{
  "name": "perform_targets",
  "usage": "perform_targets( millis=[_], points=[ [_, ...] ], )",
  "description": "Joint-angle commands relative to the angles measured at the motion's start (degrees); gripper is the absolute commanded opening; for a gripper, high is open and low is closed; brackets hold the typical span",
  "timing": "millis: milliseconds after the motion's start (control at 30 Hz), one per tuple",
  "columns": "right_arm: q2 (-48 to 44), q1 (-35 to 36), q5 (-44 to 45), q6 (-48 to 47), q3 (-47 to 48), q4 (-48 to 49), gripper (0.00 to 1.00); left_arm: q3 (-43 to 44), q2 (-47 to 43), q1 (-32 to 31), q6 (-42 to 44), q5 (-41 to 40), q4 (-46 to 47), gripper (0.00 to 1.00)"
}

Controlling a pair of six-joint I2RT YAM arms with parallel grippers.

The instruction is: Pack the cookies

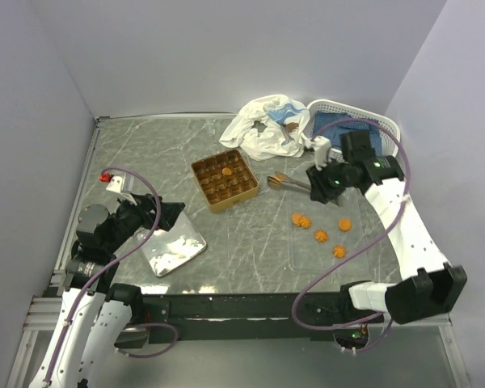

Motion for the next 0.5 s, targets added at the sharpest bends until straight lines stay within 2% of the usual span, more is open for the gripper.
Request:
perform_targets(
  millis=[0,167,467],
  points=[
    [5.8,7.3,0.3,4.5,8.6,3.9,0.35,-0.2,0.5,0.3,0.6,-0.1,2.5,0.96],
    [15.7,14.6,1.3,5.6,19.1,3.9,0.35,-0.1,0.9,0.4,0.7,-0.8,2.4,0.97],
    [31.7,20.3,3.0,6.2,36.5,0.9,0.36,0.0,0.9,0.5,0.7,-1.3,2.2,0.97]
  ],
)
